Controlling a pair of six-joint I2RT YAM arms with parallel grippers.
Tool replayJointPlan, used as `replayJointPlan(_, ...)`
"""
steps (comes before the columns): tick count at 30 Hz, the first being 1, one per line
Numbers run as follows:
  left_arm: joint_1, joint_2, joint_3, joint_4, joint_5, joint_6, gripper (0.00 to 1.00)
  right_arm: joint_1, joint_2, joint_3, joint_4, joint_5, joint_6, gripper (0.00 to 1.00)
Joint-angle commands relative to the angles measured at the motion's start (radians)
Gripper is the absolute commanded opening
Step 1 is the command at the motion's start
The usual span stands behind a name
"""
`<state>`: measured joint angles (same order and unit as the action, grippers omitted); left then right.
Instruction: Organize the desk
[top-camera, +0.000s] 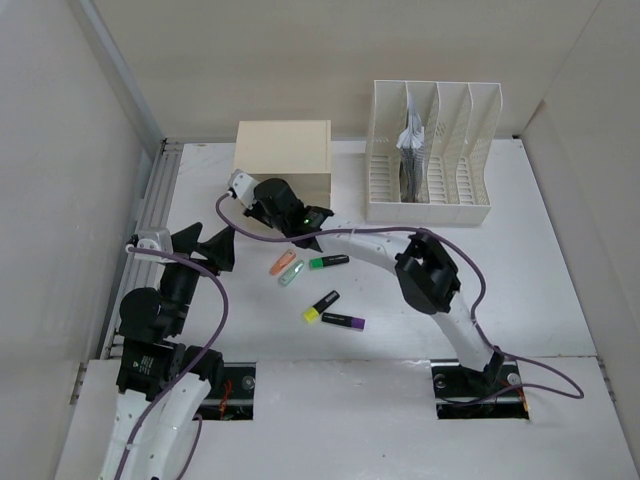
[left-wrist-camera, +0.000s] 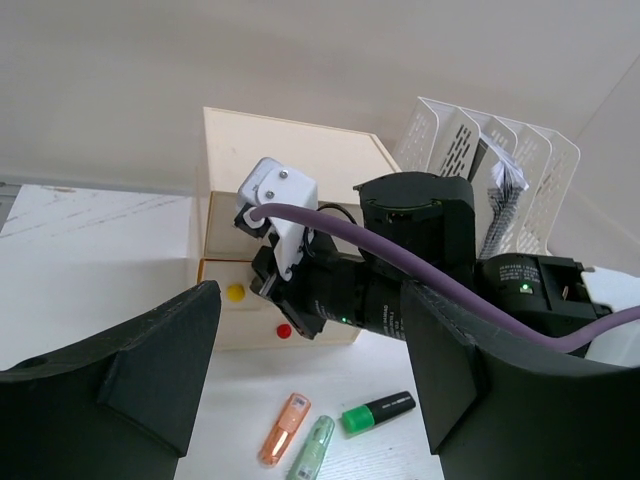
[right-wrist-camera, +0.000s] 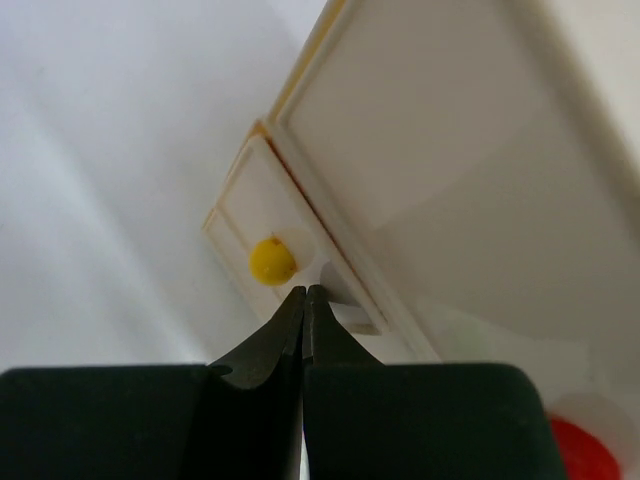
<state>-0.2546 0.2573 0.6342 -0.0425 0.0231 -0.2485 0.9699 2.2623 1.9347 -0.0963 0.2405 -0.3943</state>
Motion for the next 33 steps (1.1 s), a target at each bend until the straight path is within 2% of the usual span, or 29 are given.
replayJointPlan(1,-0.005,-0.012,0.004,0.058,0.005,-0.002,0.7,0.033,0.014,-0.011,0.18,0.17,-0.041,0.0)
replayJointPlan(5,-0.005,-0.012,0.004,0.058,0.005,-0.002,0.7,0.043,0.014,-0.055,0.276,0.256,-0.071,0.0)
replayJointPlan(7,-0.005,-0.012,0.004,0.058,0.005,-0.002,0.7,0.043,-0.015,-0.08,0.285,0.246,-0.084,0.0)
replayJointPlan(11,-0.005,-0.021,0.004,0.058,0.005,-0.002,0.7,0.052,-0.134,-0.189,0.248,0.125,-0.084,0.0)
replayJointPlan(15,-0.005,-0.039,0.004,0.07,0.005,-0.002,0.75,0.052,-0.295,-0.281,0.106,-0.131,-0.093,0.02)
replayJointPlan(18,-0.005,-0.069,-0.016,0.099,0.005,-0.002,0.82,0.052,-0.416,-0.313,-0.096,-0.308,-0.207,0.37)
replayJointPlan(19,-0.005,-0.079,-0.025,0.114,0.014,-0.015,0.86,0.052,-0.449,-0.33,-0.138,-0.376,-0.236,0.55)
replayJointPlan(20,-0.005,-0.069,-0.034,0.115,0.014,-0.026,0.9,0.052,-0.486,-0.401,-0.152,-0.377,-0.256,0.97)
replayJointPlan(21,-0.005,-0.052,-0.034,0.115,-0.003,-0.044,0.94,0.052,-0.573,-0.449,-0.125,-0.354,-0.267,1.0)
replayJointPlan(24,-0.005,0.092,0.007,0.07,0.011,-0.103,0.97,0.04,-0.69,-0.596,-0.041,-0.177,-0.281,1.0)
replayJointPlan(26,-0.005,0.213,0.031,0.044,0.04,-0.158,0.99,-0.024,-0.76,-0.609,-0.04,-0.077,-0.238,1.0)
replayJointPlan(28,-0.005,0.275,0.032,0.032,0.04,-0.208,1.0,-0.089,-0.817,-0.609,-0.04,-0.063,-0.175,1.0)
replayJointPlan(29,-0.005,0.314,0.01,0.076,0.084,-0.233,0.97,-0.165,-0.836,-0.609,-0.04,-0.082,-0.149,0.96)
replayJointPlan(31,-0.005,0.348,-0.023,0.136,0.122,-0.305,0.89,-0.255,-0.868,-0.609,-0.075,-0.163,-0.068,0.54)
replayJointPlan(33,-0.005,0.396,-0.065,0.223,0.159,-0.334,0.75,-0.379,-0.908,-0.609,-0.085,-0.313,-0.005,0.05)
